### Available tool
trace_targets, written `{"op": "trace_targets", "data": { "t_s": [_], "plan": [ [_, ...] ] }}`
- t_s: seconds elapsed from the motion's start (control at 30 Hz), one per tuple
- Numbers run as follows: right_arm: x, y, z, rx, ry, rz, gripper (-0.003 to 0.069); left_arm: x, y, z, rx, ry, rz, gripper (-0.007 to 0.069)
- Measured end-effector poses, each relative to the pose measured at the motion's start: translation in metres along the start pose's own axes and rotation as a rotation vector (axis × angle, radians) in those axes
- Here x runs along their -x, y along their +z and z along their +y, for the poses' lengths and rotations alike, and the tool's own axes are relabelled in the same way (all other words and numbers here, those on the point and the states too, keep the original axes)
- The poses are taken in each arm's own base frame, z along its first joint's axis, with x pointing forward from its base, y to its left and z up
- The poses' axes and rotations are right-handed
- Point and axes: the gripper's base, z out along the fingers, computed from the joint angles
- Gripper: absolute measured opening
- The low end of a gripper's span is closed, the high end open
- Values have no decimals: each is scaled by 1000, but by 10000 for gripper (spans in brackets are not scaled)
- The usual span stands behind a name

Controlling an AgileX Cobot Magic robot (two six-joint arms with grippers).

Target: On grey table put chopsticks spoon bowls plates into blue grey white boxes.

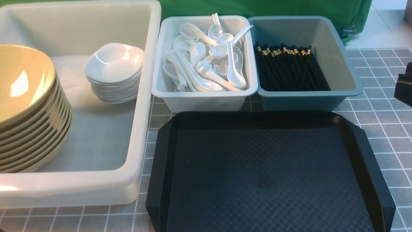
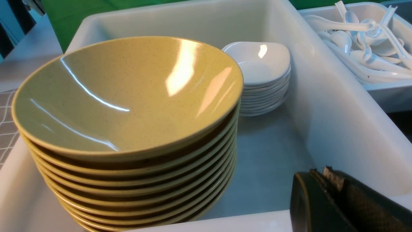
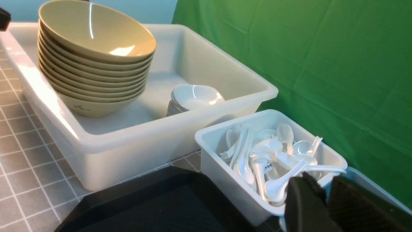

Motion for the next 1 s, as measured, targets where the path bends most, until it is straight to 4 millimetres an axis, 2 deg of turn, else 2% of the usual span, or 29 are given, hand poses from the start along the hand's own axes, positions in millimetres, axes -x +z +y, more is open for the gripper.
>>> {"op": "trace_targets", "data": {
  "t_s": [0.17, 0.23, 0.27, 0.33, 0.4, 0.43, 0.47, 0.57, 0.67, 0.77, 0.83, 0.9, 0.93, 1.0],
  "plan": [
    [-2, 2, 1, -3, 1, -7, 130, 0, 0, 0, 0, 0, 1, -10],
    [-10, 6, 3, -6, 1, -14, 76, 0, 0, 0, 0, 0, 1, -10],
    [-21, 9, 5, -16, 2, -33, 42, 0, 0, 0, 0, 0, 1, -10],
    [-29, 11, 6, -34, 4, -54, 34, 0, 0, 0, 0, 0, 1, -10],
    [-60, 10, 7, -124, 18, -117, 33, 0, 0, 0, 0, 0, 1, -10],
    [-65, 9, 7, -141, 26, -127, 33, 0, 0, 0, 0, 0, 1, -10],
    [-79, 5, 5, -207, 57, -161, 33, 0, 0, 0, 0, 0, 1, -10],
    [-112, -3, 5, -311, 135, -154, 33, 0, 0, 0, 0, 0, 1, -10],
    [-154, -19, 7, -485, 266, -128, 33, 0, 0, 0, 0, 0, 1, -10],
    [-175, -26, 10, -581, 302, -101, 33, 0, 0, 0, 0, 0, 1, -10],
    [-199, -33, 14, -690, 345, -45, 33, 0, 0, 0, 0, 0, 1, -10],
    [-206, -36, 16, -717, 357, -23, 33, 0, 0, 0, 0, 0, 1, -10],
    [-216, -38, 20, -749, 376, 14, 33, 0, 0, 0, 0, 0, 1, -10],
    [-220, -40, 22, -759, 386, 32, 33, 0, 0, 0, 0, 0, 1, -10]
  ]
}}
